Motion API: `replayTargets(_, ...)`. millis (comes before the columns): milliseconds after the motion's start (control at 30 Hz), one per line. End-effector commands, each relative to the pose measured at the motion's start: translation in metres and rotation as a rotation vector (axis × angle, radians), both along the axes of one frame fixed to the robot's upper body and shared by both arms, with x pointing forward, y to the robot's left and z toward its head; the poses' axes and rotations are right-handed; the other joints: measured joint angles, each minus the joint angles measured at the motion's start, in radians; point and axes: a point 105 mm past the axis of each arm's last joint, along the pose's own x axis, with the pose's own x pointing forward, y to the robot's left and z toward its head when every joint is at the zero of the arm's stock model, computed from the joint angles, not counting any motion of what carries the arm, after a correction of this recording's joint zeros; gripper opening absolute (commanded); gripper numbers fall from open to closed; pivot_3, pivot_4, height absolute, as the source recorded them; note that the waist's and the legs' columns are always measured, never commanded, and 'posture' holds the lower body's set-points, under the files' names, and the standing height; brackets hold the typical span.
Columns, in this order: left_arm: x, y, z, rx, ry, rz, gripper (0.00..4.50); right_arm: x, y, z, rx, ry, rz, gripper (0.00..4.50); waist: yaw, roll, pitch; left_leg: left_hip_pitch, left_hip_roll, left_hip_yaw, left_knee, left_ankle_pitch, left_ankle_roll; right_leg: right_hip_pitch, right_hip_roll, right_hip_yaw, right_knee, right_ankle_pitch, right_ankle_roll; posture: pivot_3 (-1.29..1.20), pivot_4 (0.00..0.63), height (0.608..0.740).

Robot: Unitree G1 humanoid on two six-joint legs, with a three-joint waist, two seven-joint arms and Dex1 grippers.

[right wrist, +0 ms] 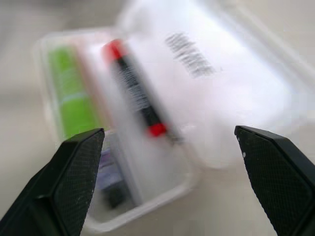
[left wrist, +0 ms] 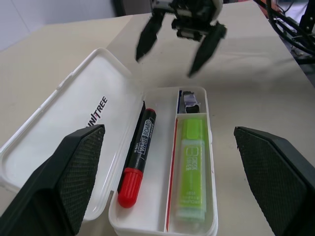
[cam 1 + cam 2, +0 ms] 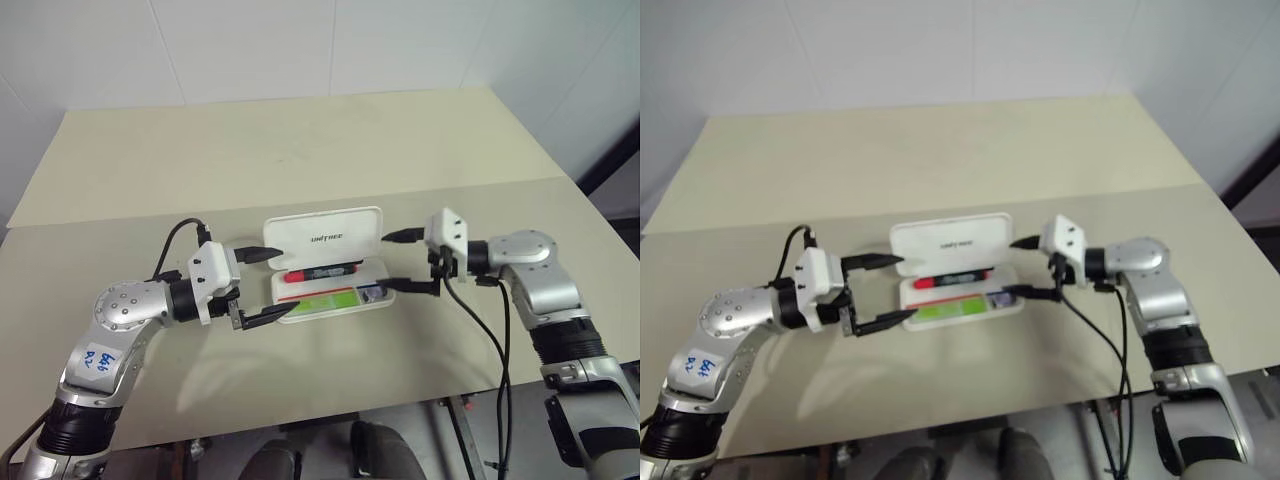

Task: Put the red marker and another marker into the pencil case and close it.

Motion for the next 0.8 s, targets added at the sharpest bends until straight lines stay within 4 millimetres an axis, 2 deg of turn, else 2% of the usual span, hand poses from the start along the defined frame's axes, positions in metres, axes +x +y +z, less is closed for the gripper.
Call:
replayTargets(33,0.001,0.001,0.003,-0.014,-0.022,0.001,4.5,0.0,-0.026,0.025,0.118,-0.055,-0.16,4.47,0.002,0.0,0.0,0.0,0.0,0.0,0.0,0.0,0.0,0.0,0.0,0.0,0.0,0.0,0.0,0.0,0.15,0.74)
replayTargets(167,0.005,0.003,0.003,-0.017,-0.027,0.005,4.5,-0.011,-0.056,0.022,0.082,-0.055,-0.276,4.47,0.02,0.0,0.0,0.0,0.0,0.001,0.0,0.0,0.0,0.0,0.0,0.0,0.0,0.0,0.0,0.0,0.15,0.74)
replayTargets(300,0.008,0.009,0.006,-0.024,-0.056,0.025,4.5,-0.024,-0.073,0.026,0.086,-0.072,-0.371,4.47,0.021,0.0,0.0,0.0,0.0,0.001,0.0,0.0,0.0,0.0,0.0,0.001,-0.001,0.0,0.0,0.0,0.15,0.74)
replayTargets(333,0.009,0.011,0.007,-0.029,-0.063,0.035,4.1,-0.027,-0.076,0.029,0.097,-0.078,-0.397,4.5,0.022,0.0,0.0,0.0,0.0,0.001,0.0,0.0,0.0,0.0,0.0,0.001,-0.001,0.0,0.0,0.0,0.15,0.74)
replayTargets(367,0.01,0.013,0.007,-0.035,-0.065,0.048,3.88,-0.032,-0.078,0.028,0.103,-0.079,-0.417,4.5,0.022,0.0,0.0,0.0,0.0,0.001,0.0,0.0,0.0,0.0,0.0,0.001,-0.001,0.0,0.0,0.0,0.15,0.74)
replayTargets(467,0.009,0.015,0.005,-0.04,-0.06,0.057,2.84,-0.042,-0.074,0.019,0.09,-0.064,-0.436,4.5,0.023,0.0,0.0,0.0,0.001,0.001,0.0,0.0,0.0,0.001,0.001,0.001,-0.001,0.0,0.0,0.0,0.15,0.74)
replayTargets(633,0.01,0.015,0.005,-0.038,-0.064,0.064,1.16,-0.041,-0.065,0.018,0.093,-0.054,-0.415,4.5,0.022,0.0,0.0,0.0,0.0,0.002,0.0,0.0,0.0,0.002,0.001,0.004,-0.006,0.004,0.005,0.0,0.15,0.74)
replayTargets(733,0.013,0.017,0.009,-0.066,-0.054,0.089,1.38,-0.037,-0.052,0.022,0.098,-0.052,-0.366,4.5,0.021,0.0,0.0,0.0,0.0,0.002,0.0,0.0,0.0,0.002,0.002,0.004,-0.009,0.007,0.005,0.0,0.15,0.74)
replayTargets(800,0.014,0.018,0.009,-0.065,-0.049,0.101,2.0,-0.036,-0.049,0.021,0.096,-0.049,-0.353,4.5,0.021,0.0,0.0,0.0,0.0,0.002,0.0,0.0,0.0,0.002,0.002,0.004,-0.01,0.007,0.005,0.0,0.15,0.74)
